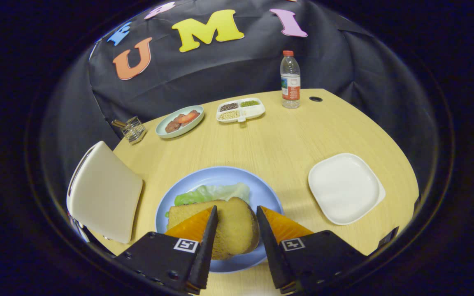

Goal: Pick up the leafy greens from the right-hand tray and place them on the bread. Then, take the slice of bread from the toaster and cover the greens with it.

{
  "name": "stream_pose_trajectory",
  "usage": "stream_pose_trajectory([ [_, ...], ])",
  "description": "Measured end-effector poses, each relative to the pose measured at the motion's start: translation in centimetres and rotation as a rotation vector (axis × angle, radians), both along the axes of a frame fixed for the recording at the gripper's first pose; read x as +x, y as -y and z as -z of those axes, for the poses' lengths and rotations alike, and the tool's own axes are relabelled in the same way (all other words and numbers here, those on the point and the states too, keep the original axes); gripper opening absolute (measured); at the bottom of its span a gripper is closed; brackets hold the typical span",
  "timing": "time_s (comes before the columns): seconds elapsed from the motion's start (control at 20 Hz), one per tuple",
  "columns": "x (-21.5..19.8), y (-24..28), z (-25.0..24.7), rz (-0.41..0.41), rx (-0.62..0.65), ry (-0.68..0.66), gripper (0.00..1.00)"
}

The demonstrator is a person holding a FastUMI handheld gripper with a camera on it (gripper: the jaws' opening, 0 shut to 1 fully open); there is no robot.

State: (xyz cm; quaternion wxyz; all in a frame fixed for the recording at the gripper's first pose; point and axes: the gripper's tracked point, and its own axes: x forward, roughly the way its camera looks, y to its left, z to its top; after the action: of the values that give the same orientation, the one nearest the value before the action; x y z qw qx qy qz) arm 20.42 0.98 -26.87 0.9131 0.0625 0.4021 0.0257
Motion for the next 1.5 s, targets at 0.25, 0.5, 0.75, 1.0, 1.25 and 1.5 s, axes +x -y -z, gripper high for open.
stream_pose_trajectory([
  [0.25,0.3,0.1,-2.0,-0.01,-0.051,0.101,0.79],
  [0.5,-1.2,-0.4,-8.8,-0.018,-0.124,0.316,0.97],
  [0.75,-5.5,-1.3,-17.4,-0.023,-0.196,0.561,0.97],
  [1.0,-11.0,-0.6,-23.6,0.044,-0.275,0.763,0.96],
  [1.25,-16.5,0.3,-27.0,0.101,-0.229,0.87,0.95],
  [1.5,-20.1,0.9,-29.4,0.103,-0.263,0.937,0.95],
])
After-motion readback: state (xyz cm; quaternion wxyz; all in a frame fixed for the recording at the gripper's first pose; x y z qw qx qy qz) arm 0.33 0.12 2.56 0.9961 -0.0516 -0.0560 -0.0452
